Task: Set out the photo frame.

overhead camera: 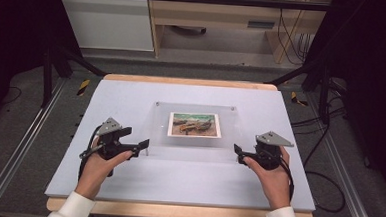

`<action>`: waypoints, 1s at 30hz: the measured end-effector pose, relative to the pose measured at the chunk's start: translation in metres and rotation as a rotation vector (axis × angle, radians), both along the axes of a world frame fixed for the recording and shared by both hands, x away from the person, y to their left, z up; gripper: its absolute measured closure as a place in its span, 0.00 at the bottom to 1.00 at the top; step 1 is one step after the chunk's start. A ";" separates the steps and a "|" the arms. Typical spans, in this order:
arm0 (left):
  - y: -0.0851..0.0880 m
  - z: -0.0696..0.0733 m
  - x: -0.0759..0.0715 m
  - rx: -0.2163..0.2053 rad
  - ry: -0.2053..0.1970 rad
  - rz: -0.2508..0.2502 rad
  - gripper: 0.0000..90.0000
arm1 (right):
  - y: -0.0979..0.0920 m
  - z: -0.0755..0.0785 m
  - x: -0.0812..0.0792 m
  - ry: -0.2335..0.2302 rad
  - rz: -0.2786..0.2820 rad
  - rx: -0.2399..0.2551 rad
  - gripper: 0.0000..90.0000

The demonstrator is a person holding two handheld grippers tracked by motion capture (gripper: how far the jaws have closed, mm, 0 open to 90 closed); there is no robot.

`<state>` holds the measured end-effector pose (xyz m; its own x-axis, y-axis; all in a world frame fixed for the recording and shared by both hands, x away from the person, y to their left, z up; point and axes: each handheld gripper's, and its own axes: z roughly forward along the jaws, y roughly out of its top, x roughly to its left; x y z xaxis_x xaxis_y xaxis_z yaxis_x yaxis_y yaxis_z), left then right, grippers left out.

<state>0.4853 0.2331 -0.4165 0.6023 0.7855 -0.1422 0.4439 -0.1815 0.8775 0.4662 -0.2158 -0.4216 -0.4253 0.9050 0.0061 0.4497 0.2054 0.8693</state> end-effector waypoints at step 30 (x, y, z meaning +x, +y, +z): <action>-0.019 -0.039 0.050 -0.087 0.233 0.028 0.17 | 0.004 -0.021 0.060 0.267 0.085 0.159 0.21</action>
